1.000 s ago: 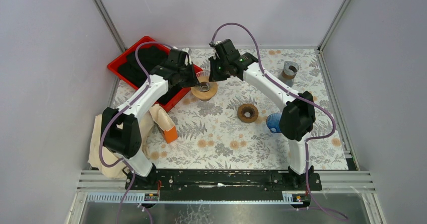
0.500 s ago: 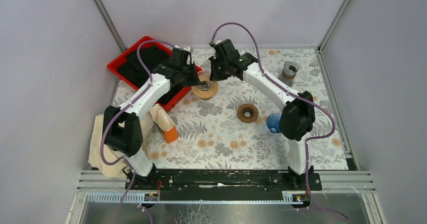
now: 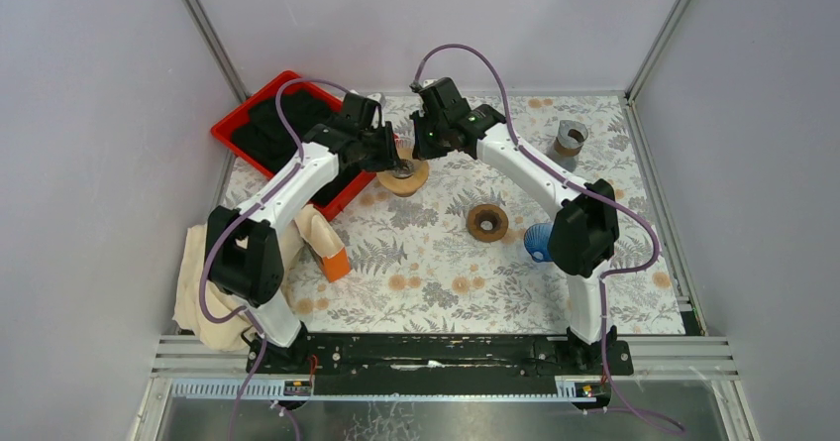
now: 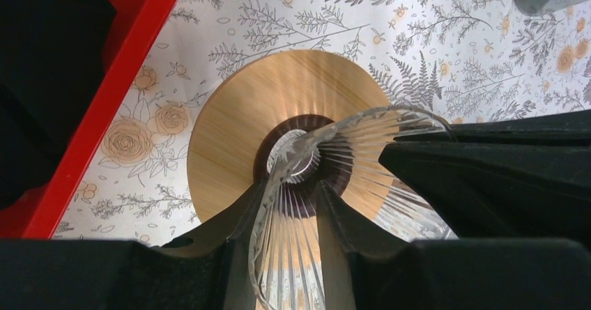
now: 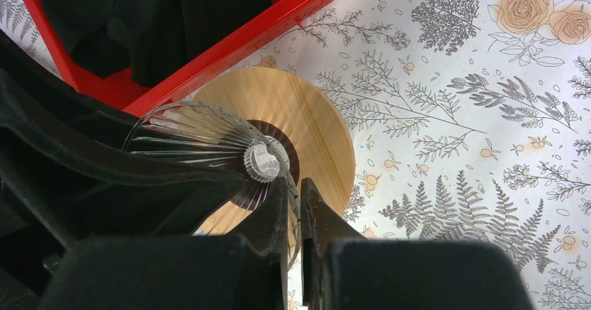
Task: Place the coffee filter in the dripper
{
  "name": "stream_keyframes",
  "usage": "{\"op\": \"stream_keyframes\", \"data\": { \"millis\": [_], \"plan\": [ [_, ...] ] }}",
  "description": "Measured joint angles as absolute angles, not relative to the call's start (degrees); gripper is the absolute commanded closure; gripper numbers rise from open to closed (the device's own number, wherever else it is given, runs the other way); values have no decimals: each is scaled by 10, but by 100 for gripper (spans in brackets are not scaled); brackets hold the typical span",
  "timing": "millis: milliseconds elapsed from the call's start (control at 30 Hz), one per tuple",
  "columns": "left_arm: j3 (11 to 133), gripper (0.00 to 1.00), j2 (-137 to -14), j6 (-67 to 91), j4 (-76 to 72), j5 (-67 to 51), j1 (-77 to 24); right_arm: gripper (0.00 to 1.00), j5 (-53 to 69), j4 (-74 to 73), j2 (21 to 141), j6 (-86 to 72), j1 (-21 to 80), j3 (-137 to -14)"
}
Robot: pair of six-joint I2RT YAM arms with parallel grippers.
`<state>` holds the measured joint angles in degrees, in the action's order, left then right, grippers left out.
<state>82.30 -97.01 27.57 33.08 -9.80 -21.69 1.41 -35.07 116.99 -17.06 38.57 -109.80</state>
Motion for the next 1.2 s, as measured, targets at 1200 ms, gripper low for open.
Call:
{"op": "stream_keyframes", "data": {
  "millis": [1200],
  "plan": [
    [836,63,-936,275,407,-166,-205,76,-9,-459,1142,-162,388,-1127]
  ]
}}
